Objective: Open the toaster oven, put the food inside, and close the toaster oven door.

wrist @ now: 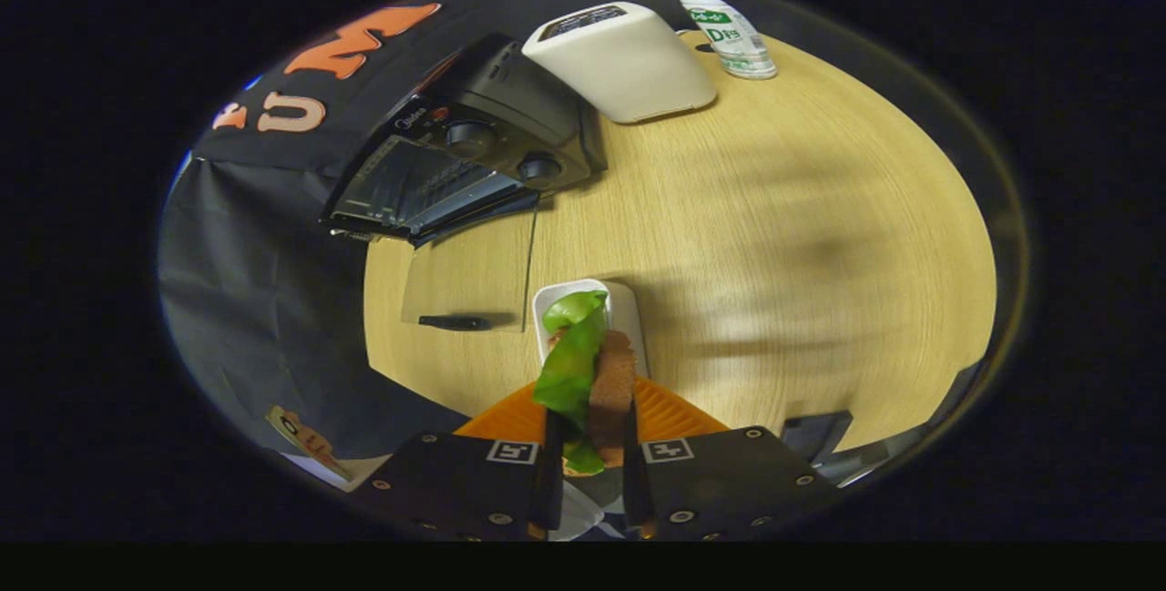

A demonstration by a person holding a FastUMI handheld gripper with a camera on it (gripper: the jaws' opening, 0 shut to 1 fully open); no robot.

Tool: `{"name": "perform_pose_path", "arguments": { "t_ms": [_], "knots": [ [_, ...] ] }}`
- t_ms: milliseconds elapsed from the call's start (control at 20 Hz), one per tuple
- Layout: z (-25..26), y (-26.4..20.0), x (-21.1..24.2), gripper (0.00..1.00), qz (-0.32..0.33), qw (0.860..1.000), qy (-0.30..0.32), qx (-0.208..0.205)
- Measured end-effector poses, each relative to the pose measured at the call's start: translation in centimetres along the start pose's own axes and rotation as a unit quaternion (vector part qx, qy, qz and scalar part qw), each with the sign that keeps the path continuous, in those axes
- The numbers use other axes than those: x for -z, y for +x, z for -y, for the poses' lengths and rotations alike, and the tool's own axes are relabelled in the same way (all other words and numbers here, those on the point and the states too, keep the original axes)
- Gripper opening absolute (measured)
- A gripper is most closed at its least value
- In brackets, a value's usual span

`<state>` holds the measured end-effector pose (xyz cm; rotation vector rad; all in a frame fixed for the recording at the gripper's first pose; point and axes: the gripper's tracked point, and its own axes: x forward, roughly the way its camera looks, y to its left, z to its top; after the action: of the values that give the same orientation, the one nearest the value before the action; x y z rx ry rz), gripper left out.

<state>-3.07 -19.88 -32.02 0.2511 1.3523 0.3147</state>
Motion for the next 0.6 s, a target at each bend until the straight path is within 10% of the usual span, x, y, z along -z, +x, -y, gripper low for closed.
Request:
{"name": "perform_pose_path", "arguments": {
  "t_ms": [600],
  "knots": [
    [-8.7,-7.2,-2.8,0.27,0.19,0.98,0.053,-0.005]
  ]
}}
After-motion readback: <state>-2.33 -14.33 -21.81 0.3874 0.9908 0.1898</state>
